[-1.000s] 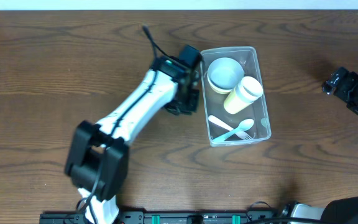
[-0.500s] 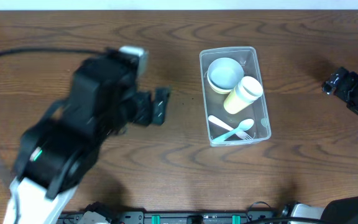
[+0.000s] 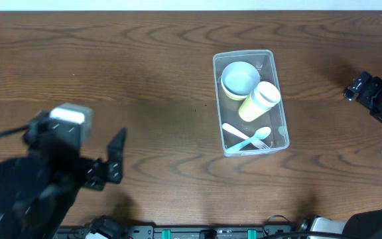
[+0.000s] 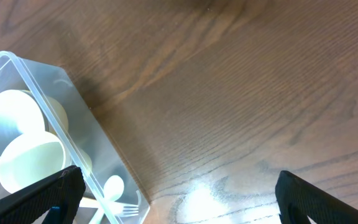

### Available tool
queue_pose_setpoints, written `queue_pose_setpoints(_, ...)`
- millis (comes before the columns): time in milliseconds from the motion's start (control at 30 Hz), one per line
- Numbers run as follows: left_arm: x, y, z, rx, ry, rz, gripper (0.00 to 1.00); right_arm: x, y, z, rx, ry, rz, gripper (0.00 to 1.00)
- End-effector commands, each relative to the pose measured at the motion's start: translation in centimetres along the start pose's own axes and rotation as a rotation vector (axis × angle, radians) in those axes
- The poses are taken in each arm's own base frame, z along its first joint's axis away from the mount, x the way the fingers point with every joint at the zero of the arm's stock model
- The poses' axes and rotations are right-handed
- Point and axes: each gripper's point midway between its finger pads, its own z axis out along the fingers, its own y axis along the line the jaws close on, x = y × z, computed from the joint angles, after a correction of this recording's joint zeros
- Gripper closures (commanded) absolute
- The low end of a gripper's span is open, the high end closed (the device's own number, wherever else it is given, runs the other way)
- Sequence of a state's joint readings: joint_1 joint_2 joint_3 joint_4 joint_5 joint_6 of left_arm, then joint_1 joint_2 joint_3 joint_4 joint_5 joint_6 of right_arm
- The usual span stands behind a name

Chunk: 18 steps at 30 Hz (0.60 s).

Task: Pack container

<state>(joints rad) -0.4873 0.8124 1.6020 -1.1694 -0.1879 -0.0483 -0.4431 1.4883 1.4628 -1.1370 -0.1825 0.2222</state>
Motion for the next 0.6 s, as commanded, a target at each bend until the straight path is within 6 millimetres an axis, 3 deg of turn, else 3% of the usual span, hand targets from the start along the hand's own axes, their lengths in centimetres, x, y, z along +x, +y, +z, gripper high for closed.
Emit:
queue_pose_setpoints(0,0.9,2.5,-0.5,-0.129,-0.015,0.006,0.02,-0.1,-0.2,0.1,0.005,0.002,-0.009,0.01)
queue_pose_setpoints(133,2.5,4.0,0.0,-0.197,-0.031,-0.054,0.02,-0.1,-0.2,0.1,0.005,0.002,-0.009,0.01)
queue_pose_setpoints(267,4.5,4.8,1.9,-0.225,-0.075,-0.113,0.02,-0.1,-0.2,0.1,0.005,0.002,-0.009,0.01)
queue_pose_setpoints(567,11.1,3.6,7.5,-0.137,-0.138,-0.129,0.02,-0.1,-0.2,0.1,0.005,0.002,-0.009,0.01)
